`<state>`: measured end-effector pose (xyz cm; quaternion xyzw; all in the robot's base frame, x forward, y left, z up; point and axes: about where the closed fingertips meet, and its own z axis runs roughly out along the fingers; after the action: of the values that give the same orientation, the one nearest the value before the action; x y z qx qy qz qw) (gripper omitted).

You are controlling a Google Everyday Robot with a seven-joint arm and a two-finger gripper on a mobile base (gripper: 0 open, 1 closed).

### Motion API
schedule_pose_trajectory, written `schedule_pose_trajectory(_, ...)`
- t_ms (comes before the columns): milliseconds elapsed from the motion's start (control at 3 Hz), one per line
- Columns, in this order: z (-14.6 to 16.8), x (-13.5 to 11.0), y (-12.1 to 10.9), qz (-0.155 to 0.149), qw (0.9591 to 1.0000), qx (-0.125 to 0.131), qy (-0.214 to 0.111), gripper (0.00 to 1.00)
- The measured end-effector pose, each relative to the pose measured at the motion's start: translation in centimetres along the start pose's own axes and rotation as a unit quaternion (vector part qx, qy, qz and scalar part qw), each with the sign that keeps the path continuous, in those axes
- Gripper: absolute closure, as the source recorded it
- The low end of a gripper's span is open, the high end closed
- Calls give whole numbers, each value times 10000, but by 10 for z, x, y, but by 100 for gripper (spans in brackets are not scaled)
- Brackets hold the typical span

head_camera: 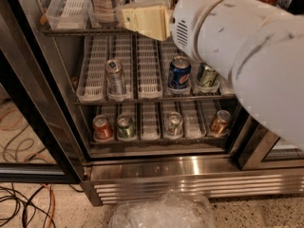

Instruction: Pick orange can from top shelf of fridge

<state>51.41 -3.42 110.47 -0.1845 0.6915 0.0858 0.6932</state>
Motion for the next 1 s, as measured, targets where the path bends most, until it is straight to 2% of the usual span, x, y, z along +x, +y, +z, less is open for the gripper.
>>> schedule_pose_trajectory(333, -14, 3, 7, 53, 9991, 375, -195, 0)
schedule_pose_trajectory(667, -25, 4, 17, -50, 9957, 873, -320, 0)
schedule_pose_trajectory(1000, -22, 10, 13, 50, 9867, 1577, -401, 0)
